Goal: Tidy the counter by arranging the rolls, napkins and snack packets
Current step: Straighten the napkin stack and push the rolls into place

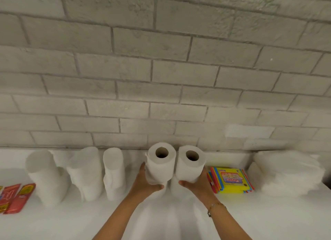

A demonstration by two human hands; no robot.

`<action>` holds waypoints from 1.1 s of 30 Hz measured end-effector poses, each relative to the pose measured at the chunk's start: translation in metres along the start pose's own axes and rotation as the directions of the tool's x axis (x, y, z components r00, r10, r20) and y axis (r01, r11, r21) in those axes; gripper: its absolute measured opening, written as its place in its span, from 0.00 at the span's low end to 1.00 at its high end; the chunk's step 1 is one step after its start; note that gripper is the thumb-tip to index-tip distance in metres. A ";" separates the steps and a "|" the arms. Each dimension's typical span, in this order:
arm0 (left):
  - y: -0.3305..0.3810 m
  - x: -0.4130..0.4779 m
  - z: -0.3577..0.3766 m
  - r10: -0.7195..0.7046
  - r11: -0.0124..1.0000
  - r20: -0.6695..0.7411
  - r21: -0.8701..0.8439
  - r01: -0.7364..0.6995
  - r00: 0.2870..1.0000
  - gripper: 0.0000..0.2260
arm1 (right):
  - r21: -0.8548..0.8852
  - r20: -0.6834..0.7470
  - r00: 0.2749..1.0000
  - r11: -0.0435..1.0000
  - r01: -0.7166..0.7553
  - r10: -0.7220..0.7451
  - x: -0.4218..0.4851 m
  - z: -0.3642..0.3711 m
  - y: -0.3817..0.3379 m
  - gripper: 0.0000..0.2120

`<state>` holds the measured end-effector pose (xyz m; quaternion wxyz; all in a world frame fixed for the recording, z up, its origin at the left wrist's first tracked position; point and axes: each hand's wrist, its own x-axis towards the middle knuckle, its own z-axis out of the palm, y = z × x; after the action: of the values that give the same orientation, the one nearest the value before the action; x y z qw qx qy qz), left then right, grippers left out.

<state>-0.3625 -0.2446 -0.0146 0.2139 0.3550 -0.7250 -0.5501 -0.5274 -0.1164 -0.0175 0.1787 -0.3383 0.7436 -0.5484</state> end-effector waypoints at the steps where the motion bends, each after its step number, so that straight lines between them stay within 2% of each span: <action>1: 0.002 0.002 0.003 0.021 1.000 0.018 0.007 -0.021 1.000 0.40 | -0.006 0.009 1.000 1.000 0.017 -0.017 0.002 0.001 -0.001 0.38; 3: 0.004 0.006 0.010 0.061 0.998 0.038 0.028 -0.062 0.997 0.41 | -0.027 0.021 0.999 0.999 0.045 -0.044 0.008 0.001 -0.002 0.31; 5: 0.003 0.010 0.017 0.066 0.997 -0.002 0.034 -0.066 0.998 0.42 | -0.030 0.042 0.997 0.997 0.070 -0.068 0.011 0.001 -0.002 0.29; 10: -0.002 0.014 0.022 0.017 1.000 -0.106 -0.005 -0.018 0.994 0.40 | 0.025 0.089 0.995 0.999 0.046 -0.048 0.015 0.000 0.001 0.34; 15: 0.002 0.014 0.022 -0.028 0.999 -0.142 -0.028 0.024 0.990 0.40 | 0.029 0.117 0.993 0.999 -0.013 0.010 0.019 0.004 0.005 0.40; 18: 0.003 0.012 0.024 -0.013 0.999 -0.147 -0.039 0.007 0.989 0.39 | 0.027 0.101 0.993 0.997 -0.071 0.068 0.017 0.007 0.008 0.44; 24: 0.006 0.010 0.025 0.050 0.995 -0.154 -0.073 -0.062 0.987 0.32 | 0.027 0.109 0.991 0.996 -0.087 0.084 0.019 0.006 0.009 0.45; 27: 0.008 0.005 0.025 0.004 0.999 -0.159 -0.052 -0.013 0.987 0.36 | 0.016 0.112 0.993 0.999 -0.034 0.032 0.017 0.004 0.006 0.47; 31: 0.012 -0.006 0.025 0.005 0.999 -0.150 0.051 0.003 0.989 0.31 | 0.006 0.075 0.997 1.000 -0.018 0.017 0.005 0.007 0.000 0.45; 33: 0.009 -0.020 0.023 0.000 0.995 -0.141 0.102 0.015 0.990 0.29 | -0.014 0.013 0.997 0.997 -0.075 0.075 -0.011 0.012 0.004 0.52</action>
<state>-0.3681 -0.2139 -0.0112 0.2437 0.4061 -0.7343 -0.4864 -0.5128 -0.1163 -0.0269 0.2019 -0.3151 0.7581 -0.5340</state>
